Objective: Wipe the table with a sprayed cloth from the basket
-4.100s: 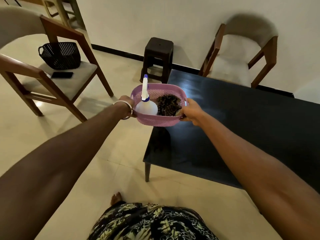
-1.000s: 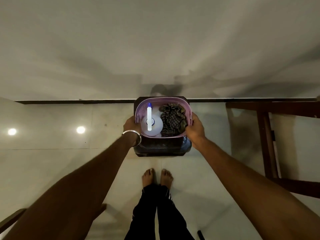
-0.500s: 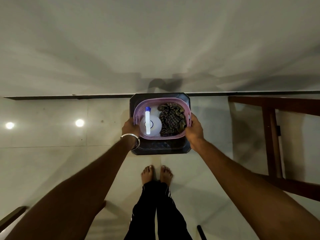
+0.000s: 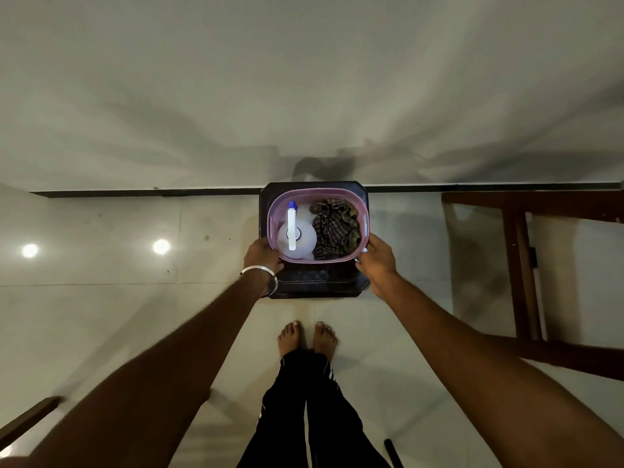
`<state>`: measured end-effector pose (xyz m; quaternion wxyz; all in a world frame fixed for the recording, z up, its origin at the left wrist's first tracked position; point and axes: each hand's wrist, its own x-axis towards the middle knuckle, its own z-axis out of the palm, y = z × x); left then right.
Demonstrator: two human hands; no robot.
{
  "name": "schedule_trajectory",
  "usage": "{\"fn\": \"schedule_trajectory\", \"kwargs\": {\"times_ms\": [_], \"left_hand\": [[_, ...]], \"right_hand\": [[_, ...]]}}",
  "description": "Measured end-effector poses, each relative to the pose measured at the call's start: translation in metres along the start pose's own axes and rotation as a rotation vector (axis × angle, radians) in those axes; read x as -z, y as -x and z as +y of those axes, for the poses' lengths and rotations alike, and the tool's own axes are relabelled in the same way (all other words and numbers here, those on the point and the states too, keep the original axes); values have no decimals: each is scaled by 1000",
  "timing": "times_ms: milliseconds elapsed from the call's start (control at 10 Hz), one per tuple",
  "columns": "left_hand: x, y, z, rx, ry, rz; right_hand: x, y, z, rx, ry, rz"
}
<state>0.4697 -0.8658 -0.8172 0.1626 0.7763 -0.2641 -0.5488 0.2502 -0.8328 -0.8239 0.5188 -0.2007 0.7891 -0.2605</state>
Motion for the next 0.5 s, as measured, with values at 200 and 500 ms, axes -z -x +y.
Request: {"fn": "schedule_trajectory", "kwargs": {"times_ms": [200,500], "left_hand": [[7,56,-1,-72,48,-53],[29,133,-10,-544,-496,-21]], "right_hand": [[17,43,-7,76,31,-29],[51,132,-8,383,370,-86]]}}
